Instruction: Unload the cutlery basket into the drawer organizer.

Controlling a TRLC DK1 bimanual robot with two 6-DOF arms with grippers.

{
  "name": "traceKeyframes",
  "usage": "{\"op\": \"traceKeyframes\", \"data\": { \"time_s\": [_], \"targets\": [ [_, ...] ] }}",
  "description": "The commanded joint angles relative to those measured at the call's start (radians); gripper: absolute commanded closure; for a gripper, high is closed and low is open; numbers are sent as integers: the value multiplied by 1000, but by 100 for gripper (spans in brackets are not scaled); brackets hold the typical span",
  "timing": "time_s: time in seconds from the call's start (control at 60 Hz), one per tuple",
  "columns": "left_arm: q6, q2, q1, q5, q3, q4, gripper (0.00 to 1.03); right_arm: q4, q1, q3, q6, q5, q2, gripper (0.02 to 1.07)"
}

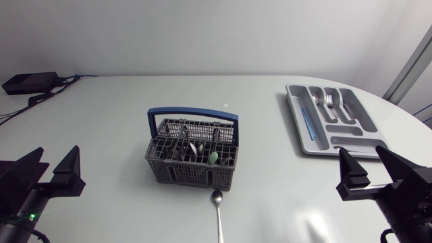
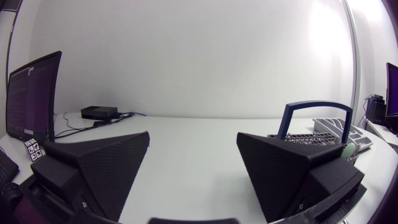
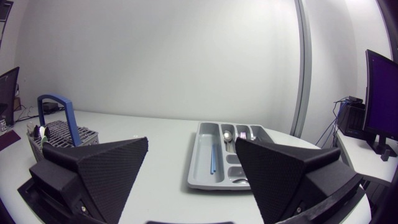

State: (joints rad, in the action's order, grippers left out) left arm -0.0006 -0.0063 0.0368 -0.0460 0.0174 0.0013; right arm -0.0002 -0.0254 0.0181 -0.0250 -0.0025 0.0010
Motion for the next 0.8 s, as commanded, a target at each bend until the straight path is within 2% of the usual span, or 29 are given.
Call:
{"op": "traceKeyframes", "data": {
  "time_s": [0.0,0.283,0.467,0.65,0.783],
  "targets": [
    [-7,-6,-12,5,-16,-4,5,-7,-5,-20,30,2,-7,6],
    [-21,-8,-3,-11,4,-1,5,2,-5,-9,23,36,-9,6],
    [-39,0,0,-23,58,-27,5,-37,-18,65,22,52,2,6],
    [-70,152,0,-43,170,-34,4,-41,-39,157,22,67,123,6],
    [-76,256,-29,-43,243,-49,4,-37,-165,235,23,168,264,6]
  ]
}}
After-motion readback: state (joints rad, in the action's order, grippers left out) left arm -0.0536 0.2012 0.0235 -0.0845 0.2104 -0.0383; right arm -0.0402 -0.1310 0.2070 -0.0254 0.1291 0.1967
